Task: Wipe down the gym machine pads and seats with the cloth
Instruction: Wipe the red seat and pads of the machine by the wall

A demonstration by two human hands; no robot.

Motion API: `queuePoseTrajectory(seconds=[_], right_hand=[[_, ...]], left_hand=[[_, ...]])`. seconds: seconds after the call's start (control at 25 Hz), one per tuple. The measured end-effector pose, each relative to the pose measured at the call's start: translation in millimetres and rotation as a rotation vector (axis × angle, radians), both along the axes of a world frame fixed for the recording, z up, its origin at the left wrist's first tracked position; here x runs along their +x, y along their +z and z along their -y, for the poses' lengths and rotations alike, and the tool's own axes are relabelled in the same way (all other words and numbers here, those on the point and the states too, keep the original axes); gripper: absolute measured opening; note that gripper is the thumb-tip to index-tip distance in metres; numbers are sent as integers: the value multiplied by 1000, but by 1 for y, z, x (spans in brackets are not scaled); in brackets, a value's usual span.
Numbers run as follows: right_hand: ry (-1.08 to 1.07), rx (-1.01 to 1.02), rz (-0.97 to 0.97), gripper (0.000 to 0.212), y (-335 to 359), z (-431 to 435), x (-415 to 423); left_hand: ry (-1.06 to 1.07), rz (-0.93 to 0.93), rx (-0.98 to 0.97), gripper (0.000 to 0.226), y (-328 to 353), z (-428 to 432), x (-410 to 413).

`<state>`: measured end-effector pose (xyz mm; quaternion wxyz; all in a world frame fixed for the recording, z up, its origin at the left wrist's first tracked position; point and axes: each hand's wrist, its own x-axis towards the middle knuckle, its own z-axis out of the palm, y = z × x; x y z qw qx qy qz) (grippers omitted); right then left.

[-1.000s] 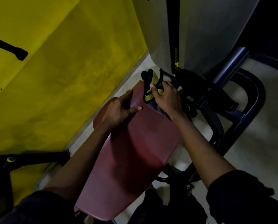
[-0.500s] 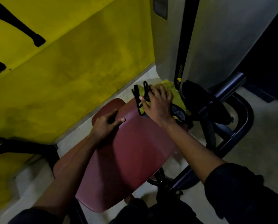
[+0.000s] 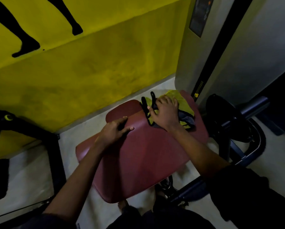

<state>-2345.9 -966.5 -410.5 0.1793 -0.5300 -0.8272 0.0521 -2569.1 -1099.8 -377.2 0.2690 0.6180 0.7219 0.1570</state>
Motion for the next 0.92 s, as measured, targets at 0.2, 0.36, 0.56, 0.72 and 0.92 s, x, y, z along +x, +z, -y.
queuePoseTrajectory(seconds=[0.2,0.36,0.56,0.72,0.92], right_hand=[[-52,-88,39,45,12,0,-16],[117,-49,138,48,8,47,-70],[57,-150,174,51,18,50,-89],[177,-124,166,53,13,92,-124],[224,-227,218,43,29,107,-170]], left_hand=[[59,-3,27,74,0,43,-37],[93,-57,53,71,-6,73,-63],[275,-50,94,73,-26,114,-87],[625,166,35,95,-34,151,-85],[742,634,-140,81,-52,182,-82]])
